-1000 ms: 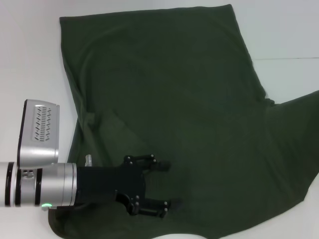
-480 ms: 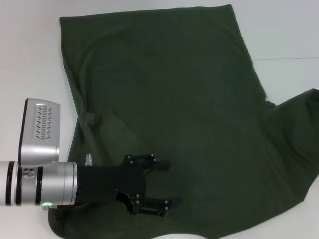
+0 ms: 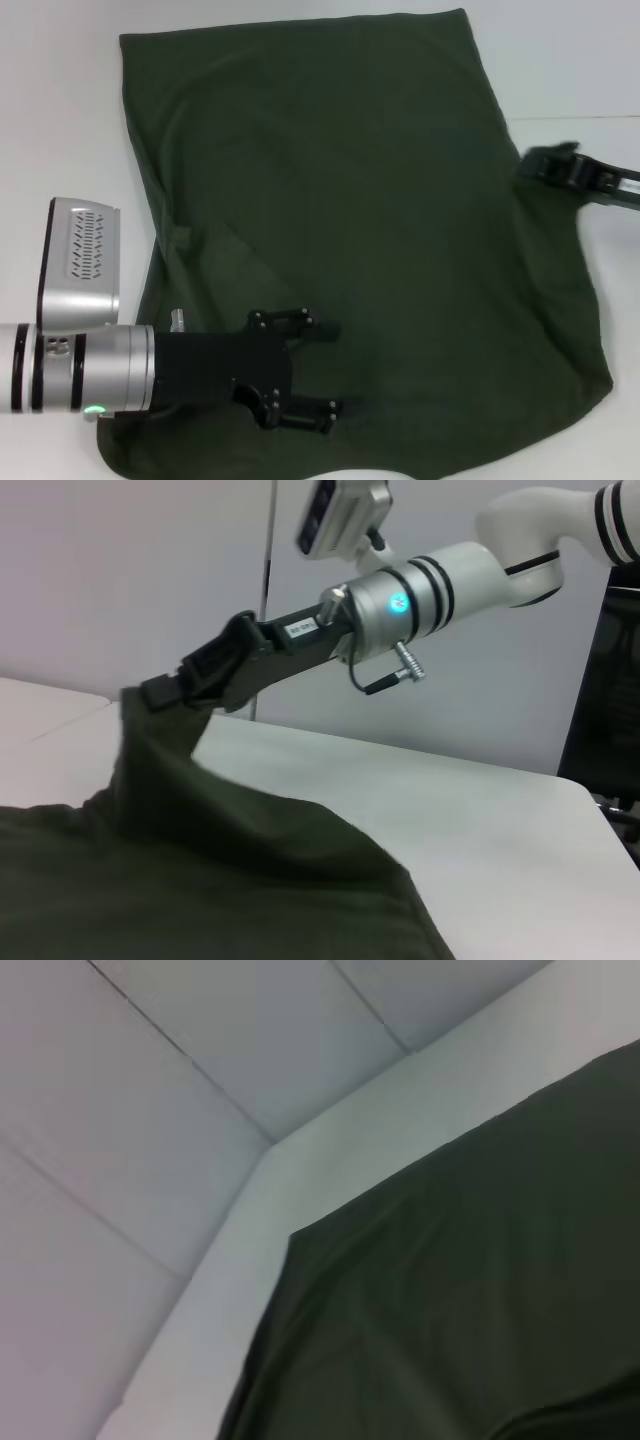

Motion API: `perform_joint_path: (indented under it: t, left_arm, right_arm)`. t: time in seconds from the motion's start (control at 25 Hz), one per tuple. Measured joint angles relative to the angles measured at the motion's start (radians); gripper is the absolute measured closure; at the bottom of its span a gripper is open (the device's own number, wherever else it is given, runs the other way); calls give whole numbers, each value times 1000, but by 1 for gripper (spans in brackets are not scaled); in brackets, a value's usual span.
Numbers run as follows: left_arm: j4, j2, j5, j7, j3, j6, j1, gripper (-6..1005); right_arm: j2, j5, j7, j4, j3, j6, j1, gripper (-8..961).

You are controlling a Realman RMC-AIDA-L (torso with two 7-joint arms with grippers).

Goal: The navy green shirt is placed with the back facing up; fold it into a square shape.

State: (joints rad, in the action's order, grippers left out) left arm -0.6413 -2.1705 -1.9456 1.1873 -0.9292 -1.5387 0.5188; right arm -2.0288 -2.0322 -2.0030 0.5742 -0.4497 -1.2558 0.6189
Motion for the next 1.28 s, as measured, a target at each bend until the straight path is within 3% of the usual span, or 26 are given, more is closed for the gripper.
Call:
perform_joint_path:
  t: [0.16, 0.36, 0.48, 0.64, 1.0, 1.28]
  left_arm:
    - [0, 0, 1, 0, 1, 0, 1, 123]
    - [0, 0, 2, 0, 7, 0, 0, 122]
    - [0, 0, 3, 0, 8, 1, -3, 122]
    - [0, 0, 4, 0, 9, 2, -3, 122]
    - [10, 0, 4, 0, 9, 2, 1, 122]
    - [12, 0, 4, 0, 9, 2, -1, 122]
  right_arm:
    - [-34, 3, 15, -39, -9, 32, 46, 836]
    - [-55, 19, 89, -69, -20, -62, 80, 827]
    - [-55, 21, 82, -69, -26, -82, 84, 705]
    - [-36, 12, 43, -61, -30, -77, 69, 557]
    - [47, 7, -98, -57, -107, -51, -21, 335]
    - [84, 1, -138, -57, -180, -70, -68, 108]
